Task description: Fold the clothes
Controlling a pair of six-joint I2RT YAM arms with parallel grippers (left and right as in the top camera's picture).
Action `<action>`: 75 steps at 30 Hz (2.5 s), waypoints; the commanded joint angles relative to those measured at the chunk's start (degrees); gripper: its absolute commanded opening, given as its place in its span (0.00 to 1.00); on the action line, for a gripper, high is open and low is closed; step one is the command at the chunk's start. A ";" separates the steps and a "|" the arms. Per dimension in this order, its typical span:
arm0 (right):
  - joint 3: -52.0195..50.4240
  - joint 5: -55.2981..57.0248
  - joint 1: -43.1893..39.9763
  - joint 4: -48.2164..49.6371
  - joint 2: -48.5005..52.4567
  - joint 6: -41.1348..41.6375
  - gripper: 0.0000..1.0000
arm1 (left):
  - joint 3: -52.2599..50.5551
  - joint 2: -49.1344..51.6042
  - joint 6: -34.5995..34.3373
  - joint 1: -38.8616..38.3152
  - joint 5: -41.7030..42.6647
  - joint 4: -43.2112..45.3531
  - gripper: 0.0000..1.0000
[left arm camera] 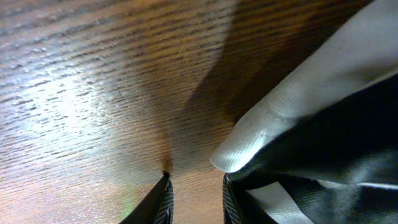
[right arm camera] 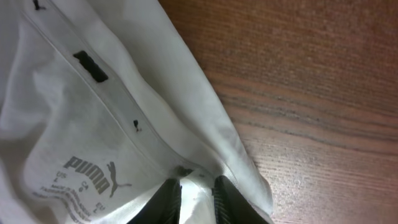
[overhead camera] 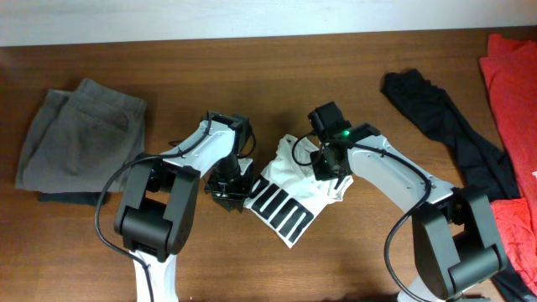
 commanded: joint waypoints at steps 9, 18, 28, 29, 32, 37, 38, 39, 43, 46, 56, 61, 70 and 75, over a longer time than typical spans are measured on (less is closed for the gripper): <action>-0.48 1.51 0.00 -0.42 -0.13 0.68 0.27 | 5.75 -7.72 0.33 3.52 -4.24 6.62 0.58; 1.38 1.05 0.00 -3.08 -1.20 0.68 0.34 | 6.14 -7.74 12.83 3.52 15.21 19.12 0.79; 14.73 1.14 0.00 -13.99 -8.02 0.66 0.42 | 6.12 -7.04 20.57 3.52 21.79 23.23 0.95; 15.78 1.14 0.00 -14.69 -8.63 0.66 0.43 | 6.12 -6.67 20.57 3.52 21.79 23.47 0.95; 18.12 1.16 0.00 -16.85 -10.27 0.66 0.43 | 6.12 -4.66 20.83 3.52 23.12 23.91 0.95; 20.09 2.12 0.00 -19.56 -12.46 0.66 0.44 | 6.12 -0.42 20.98 3.50 26.03 24.50 0.95; 20.17 2.29 0.00 -19.85 -12.96 0.66 0.44 | 6.12 0.48 20.96 3.45 26.77 24.68 0.95; 20.17 2.45 0.00 -20.04 -13.40 0.66 0.45 | 6.12 1.36 20.96 3.45 27.65 24.79 0.95; 20.17 2.43 0.00 -20.57 -14.69 0.68 0.45 | 6.12 4.22 20.96 3.34 29.29 25.11 0.93; 20.17 2.45 0.00 -20.96 -15.30 0.68 0.45 | 6.12 5.55 20.98 2.80 31.61 25.05 0.89; 20.20 2.45 0.00 -23.47 -15.82 0.66 0.44 | 6.12 9.18 20.92 -1.14 31.54 26.23 0.45; 20.20 2.47 0.00 -23.96 -15.82 0.66 0.44 | 7.48 9.11 20.92 0.02 29.70 27.15 0.01; 20.22 3.76 0.00 -24.96 -16.81 0.66 0.44 | 23.39 3.93 20.17 6.84 14.27 12.66 0.00; 20.22 4.37 0.00 -24.98 -17.70 0.68 0.44 | 28.94 0.33 18.29 11.74 1.40 8.74 0.01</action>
